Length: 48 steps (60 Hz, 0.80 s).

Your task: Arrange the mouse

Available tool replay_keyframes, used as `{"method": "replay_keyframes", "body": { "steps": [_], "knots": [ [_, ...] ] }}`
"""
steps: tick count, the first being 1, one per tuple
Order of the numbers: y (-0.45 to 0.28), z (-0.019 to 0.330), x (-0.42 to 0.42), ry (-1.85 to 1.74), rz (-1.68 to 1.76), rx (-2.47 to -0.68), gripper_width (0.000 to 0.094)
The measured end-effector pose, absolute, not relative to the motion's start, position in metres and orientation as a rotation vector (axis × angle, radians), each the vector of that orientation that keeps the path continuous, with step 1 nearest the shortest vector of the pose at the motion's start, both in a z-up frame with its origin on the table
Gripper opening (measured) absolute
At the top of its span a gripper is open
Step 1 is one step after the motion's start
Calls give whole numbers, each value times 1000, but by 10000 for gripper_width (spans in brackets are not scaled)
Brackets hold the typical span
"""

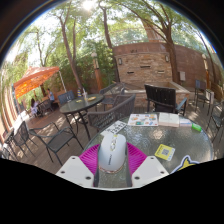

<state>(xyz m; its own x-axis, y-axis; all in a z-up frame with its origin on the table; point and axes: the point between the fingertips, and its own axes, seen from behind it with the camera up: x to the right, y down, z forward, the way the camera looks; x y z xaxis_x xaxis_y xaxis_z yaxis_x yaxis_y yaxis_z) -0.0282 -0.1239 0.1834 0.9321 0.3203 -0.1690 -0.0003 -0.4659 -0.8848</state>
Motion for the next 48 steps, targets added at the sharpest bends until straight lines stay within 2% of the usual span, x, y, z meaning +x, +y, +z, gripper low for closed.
{"method": "replay_keyframes", "body": {
  "steps": [3,4,8,14,17,25,31,35,40,48],
  "knots": [
    [-115,228,0,-213,399,-1967,377],
    [-122,222,-1,-202,397,-1949,378],
    [-112,259,51,-188,369,-1896,384],
    [-111,248,127,-166,275,-1913,383],
    [-114,214,166,-160,224,-1963,376],
    [-135,98,233,-161,143,-2138,374],
    [-153,42,258,-201,122,-2232,377],
    [-158,20,266,-209,112,-2261,389],
    [-164,-1,276,-220,106,-2290,461],
    [-170,-11,278,-203,112,-2318,548]
  ]
}}
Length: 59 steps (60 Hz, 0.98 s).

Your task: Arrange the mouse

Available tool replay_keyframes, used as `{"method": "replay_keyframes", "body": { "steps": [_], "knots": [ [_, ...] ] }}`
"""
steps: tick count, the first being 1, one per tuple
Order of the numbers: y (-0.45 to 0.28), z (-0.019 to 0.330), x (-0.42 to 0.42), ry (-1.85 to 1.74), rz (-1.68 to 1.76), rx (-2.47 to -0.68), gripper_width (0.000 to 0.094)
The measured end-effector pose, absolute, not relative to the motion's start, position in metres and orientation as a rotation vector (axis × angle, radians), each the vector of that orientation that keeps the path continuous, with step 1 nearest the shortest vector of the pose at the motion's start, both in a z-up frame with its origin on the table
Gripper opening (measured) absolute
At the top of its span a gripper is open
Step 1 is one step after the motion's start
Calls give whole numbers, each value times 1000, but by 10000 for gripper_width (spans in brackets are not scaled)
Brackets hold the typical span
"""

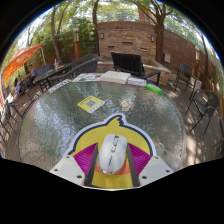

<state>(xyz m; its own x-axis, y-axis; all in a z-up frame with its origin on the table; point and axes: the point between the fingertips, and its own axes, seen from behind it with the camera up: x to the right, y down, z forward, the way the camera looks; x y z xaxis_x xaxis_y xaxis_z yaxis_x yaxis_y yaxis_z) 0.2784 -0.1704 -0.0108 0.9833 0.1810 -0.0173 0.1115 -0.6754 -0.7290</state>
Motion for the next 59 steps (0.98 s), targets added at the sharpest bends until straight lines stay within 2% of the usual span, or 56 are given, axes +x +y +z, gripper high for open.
{"method": "replay_keyframes", "body": {
  "steps": [2,7,10,25,35,45,59],
  "knots": [
    [-170,-9,280,-196,99,-2313,593],
    [-178,6,284,-176,66,-2309,784],
    [-183,15,285,-161,50,-2301,864],
    [-235,102,283,-85,-73,-2243,858],
    [-275,140,275,-46,-104,-2221,858],
    [-308,159,271,-21,-114,-2207,858],
    [-324,163,267,0,-110,-2207,861]
  ]
}}
